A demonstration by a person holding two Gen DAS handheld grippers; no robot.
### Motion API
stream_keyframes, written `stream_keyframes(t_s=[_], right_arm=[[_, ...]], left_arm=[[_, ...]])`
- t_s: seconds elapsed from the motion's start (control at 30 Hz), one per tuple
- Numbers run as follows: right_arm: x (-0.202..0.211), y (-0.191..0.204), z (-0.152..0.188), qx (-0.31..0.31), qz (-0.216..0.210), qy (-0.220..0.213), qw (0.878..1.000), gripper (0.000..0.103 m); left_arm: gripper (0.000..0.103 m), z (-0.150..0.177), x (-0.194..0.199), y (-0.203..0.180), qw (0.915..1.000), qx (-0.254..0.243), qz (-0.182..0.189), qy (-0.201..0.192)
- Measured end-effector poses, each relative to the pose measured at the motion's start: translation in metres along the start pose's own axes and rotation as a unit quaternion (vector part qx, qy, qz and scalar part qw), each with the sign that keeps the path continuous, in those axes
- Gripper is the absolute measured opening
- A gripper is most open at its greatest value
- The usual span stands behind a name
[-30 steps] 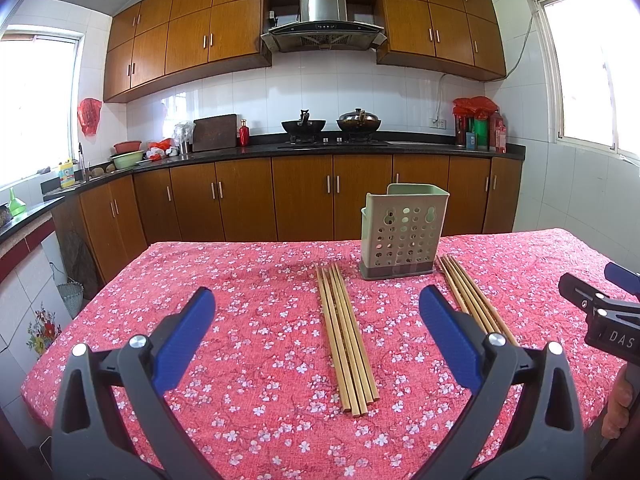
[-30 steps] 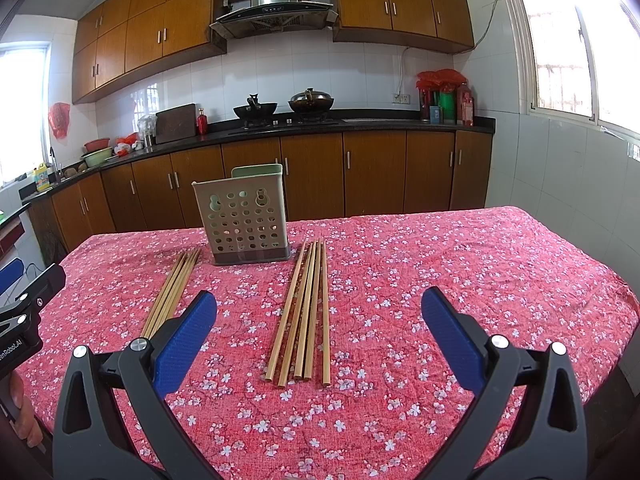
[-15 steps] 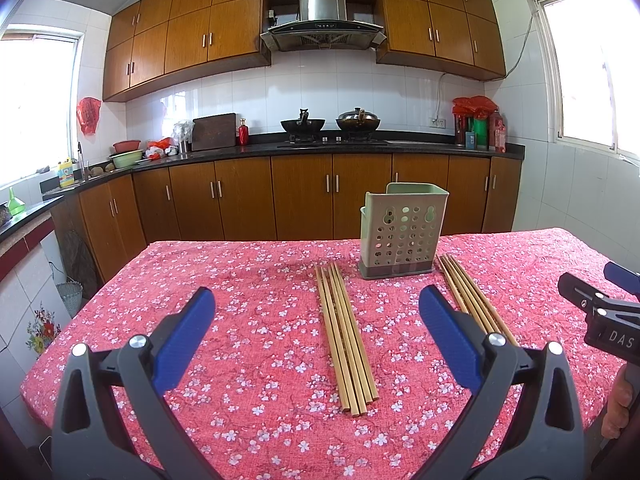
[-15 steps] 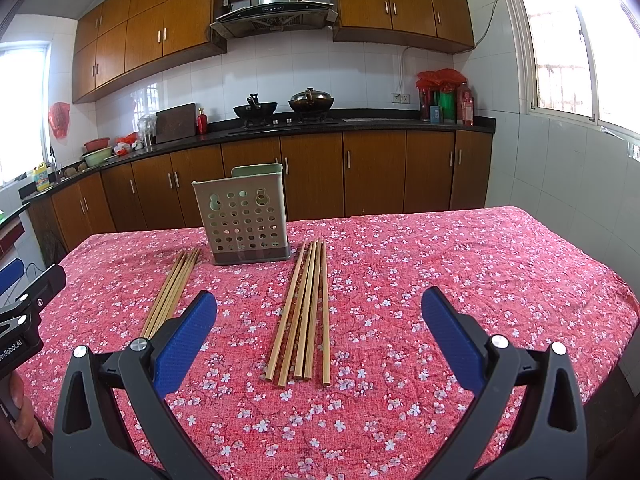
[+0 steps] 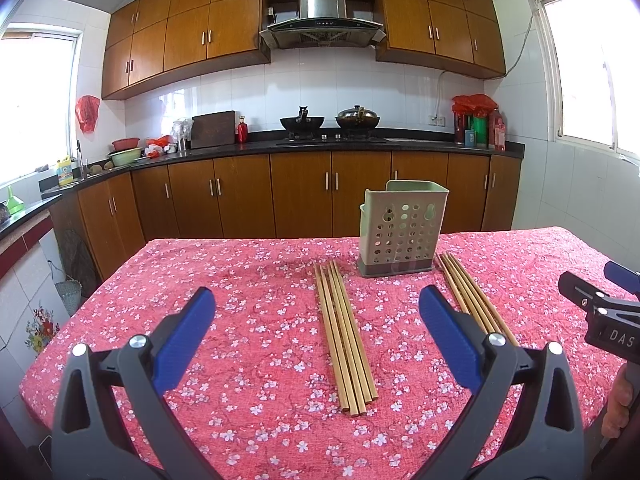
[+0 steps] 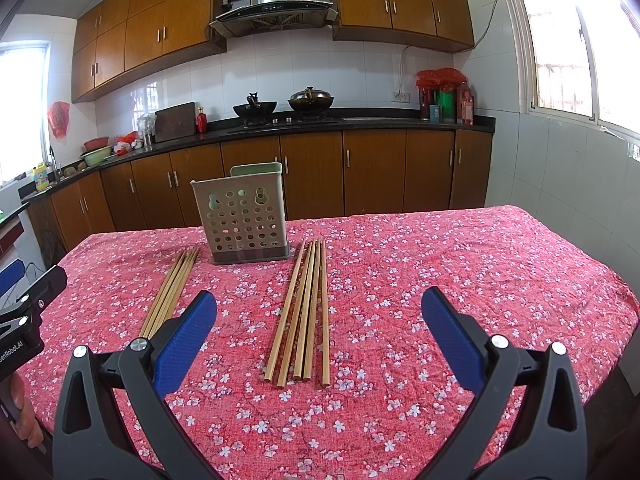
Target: Organize utensils
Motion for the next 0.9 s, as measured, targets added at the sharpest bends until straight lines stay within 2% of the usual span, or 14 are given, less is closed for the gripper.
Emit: stream_keyframes(t_s=[0.17, 0.3, 0.37, 0.43, 0.47, 0.5, 0.53, 0.63, 0.73, 0.8, 0.87, 0.9], right_arm=[[-0.004, -0.003, 0.001, 0.000, 0.004, 0.010, 1.000, 0.101], [-0.033, -0.015, -0.001, -0.017, 0.014, 0.061, 0.998, 0.100], [-0.049, -0.023, 0.001, -0.026, 0.020, 0.086, 0.996, 0.094], [-0.067, -0.031, 0.003, -0.035, 0.021, 0.116, 0.992, 0.075], [-0.078, -0.035, 0.003, -0.042, 0.015, 0.137, 0.990, 0.070], [-0.087, -0.037, 0.002, -0.047, 0.009, 0.152, 0.987, 0.060], [-0.099, -0.039, 0.002, -0.054, 0.003, 0.170, 0.984, 0.050], [-0.123, -0.038, 0.000, -0.059, -0.012, 0.207, 0.977, 0.034], [-0.138, -0.030, -0.001, -0.052, -0.026, 0.225, 0.973, 0.029], [-0.145, -0.022, 0.001, -0.037, -0.030, 0.236, 0.971, 0.028], [-0.153, -0.016, 0.005, -0.022, -0.026, 0.253, 0.967, 0.023], [-0.157, -0.017, 0.008, -0.019, -0.023, 0.261, 0.965, 0.016]], left_arm=[[0.099, 0.000, -0.010, 0.004, 0.9996, 0.008, -0.018, 0.020], [0.099, 0.004, -0.037, 0.014, 0.9962, 0.016, -0.032, 0.080], [0.099, 0.006, -0.052, 0.024, 0.9922, 0.027, -0.037, 0.116], [0.099, 0.004, -0.067, 0.034, 0.9891, 0.037, -0.031, 0.139], [0.099, 0.004, -0.073, 0.039, 0.9877, 0.041, -0.029, 0.148], [0.098, 0.002, -0.078, 0.042, 0.9865, 0.045, -0.025, 0.155], [0.094, 0.001, -0.084, 0.044, 0.9853, 0.046, -0.019, 0.163], [0.076, -0.003, -0.101, 0.045, 0.9819, 0.041, -0.012, 0.185], [0.067, -0.004, -0.117, 0.043, 0.9786, 0.036, 0.000, 0.203], [0.063, -0.003, -0.124, 0.041, 0.9763, 0.035, 0.010, 0.213], [0.055, 0.000, -0.132, 0.037, 0.9728, 0.034, 0.026, 0.228], [0.053, 0.001, -0.135, 0.036, 0.9711, 0.034, 0.032, 0.234]])
Point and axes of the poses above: each gripper's, at about its wrist camera, not at the fingertips, and x roughly against the way its jaws point, y to its left, z to its underside, the point moved 1 cm from there along -x, roughly the way its jaws point, and after that the axes turned 8 degrees about y, right-handed, at the moved point
